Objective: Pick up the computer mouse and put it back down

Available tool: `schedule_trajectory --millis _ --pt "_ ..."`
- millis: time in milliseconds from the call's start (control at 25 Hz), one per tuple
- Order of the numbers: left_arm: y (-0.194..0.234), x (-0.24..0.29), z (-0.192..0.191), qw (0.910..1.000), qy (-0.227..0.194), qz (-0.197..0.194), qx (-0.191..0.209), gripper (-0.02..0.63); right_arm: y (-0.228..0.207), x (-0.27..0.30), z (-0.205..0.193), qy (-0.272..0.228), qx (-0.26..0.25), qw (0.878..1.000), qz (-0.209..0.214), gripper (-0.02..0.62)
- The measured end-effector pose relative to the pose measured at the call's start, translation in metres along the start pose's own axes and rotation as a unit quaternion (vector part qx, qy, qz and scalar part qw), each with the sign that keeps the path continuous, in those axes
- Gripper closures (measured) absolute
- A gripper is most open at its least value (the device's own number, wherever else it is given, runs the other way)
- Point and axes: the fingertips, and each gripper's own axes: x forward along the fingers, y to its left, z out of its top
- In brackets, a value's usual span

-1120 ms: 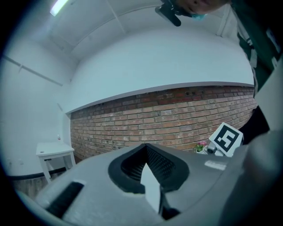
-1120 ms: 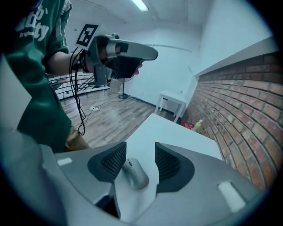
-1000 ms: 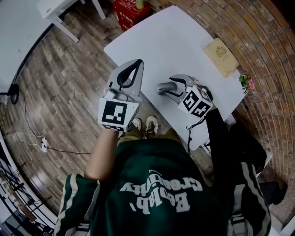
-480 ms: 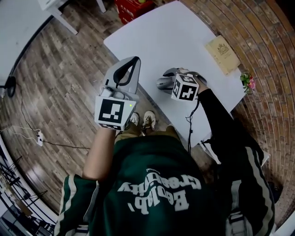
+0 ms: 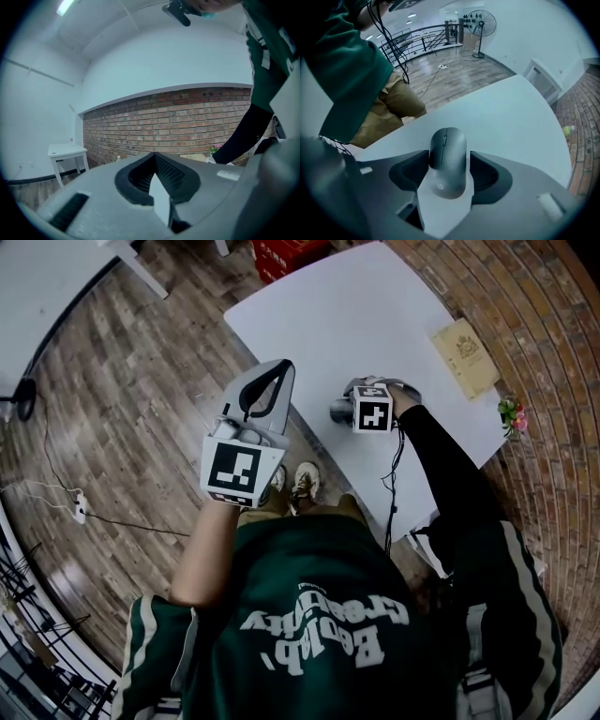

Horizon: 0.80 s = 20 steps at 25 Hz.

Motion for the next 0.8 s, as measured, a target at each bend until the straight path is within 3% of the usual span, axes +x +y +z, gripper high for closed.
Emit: schedule_trajectory --millis 320,800 --pt "0.006 -0.004 -0.004 1.0000 0.003 0.009 0.001 0.600 0.003 0.015 -0.005 0.044 -0.006 0.999 0.015 0.293" --pt "0.008 -0.005 -0.010 0.9999 0.011 0.004 0.003 0.599 0.003 0.018 -0.004 0.052 -0.012 0.998 0.031 0.285"
